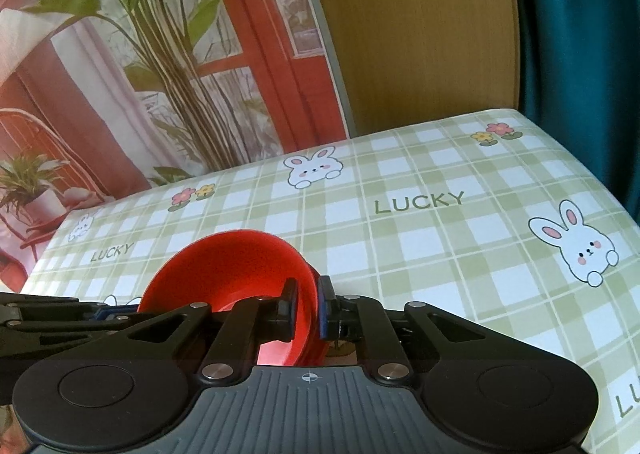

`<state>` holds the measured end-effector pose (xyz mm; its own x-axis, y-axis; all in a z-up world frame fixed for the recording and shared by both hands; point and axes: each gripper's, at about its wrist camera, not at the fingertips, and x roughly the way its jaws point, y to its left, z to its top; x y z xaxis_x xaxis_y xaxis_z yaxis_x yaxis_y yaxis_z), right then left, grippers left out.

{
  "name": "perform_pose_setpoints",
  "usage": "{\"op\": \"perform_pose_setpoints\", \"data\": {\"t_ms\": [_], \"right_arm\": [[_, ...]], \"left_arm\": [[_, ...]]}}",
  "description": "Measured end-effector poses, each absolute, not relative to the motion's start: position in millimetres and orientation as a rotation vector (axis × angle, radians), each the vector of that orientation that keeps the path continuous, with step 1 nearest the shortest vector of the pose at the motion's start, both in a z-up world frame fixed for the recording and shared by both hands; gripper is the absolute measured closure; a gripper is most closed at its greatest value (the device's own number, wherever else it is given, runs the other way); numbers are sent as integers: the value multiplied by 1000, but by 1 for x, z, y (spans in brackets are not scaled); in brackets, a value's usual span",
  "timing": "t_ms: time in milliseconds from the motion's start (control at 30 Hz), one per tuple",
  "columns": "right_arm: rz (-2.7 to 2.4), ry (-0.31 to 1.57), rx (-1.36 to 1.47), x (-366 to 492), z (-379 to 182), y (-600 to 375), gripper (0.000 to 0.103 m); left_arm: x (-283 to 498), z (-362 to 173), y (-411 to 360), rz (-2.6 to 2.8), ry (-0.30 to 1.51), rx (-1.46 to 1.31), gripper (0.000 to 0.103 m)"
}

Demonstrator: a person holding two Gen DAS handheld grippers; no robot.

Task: Organize plates and bowls

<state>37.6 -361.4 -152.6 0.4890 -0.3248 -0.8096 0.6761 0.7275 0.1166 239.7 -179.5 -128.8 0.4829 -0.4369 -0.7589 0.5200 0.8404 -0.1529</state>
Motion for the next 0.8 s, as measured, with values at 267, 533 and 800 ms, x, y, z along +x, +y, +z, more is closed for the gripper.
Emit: {"op": "perform_pose_setpoints", "data": {"t_ms": [267, 533, 800], "right_arm": [[-644, 850, 449, 32, -150, -360, 89], [-676, 831, 478, 22, -152, -361, 89], [-681, 841, 543, 15, -165, -364, 87]], "left_arm": [[243, -129, -176, -574, 902, 104, 86], [250, -139, -180, -560, 935, 79, 86], [251, -147, -185, -563, 952, 68, 86]]}}
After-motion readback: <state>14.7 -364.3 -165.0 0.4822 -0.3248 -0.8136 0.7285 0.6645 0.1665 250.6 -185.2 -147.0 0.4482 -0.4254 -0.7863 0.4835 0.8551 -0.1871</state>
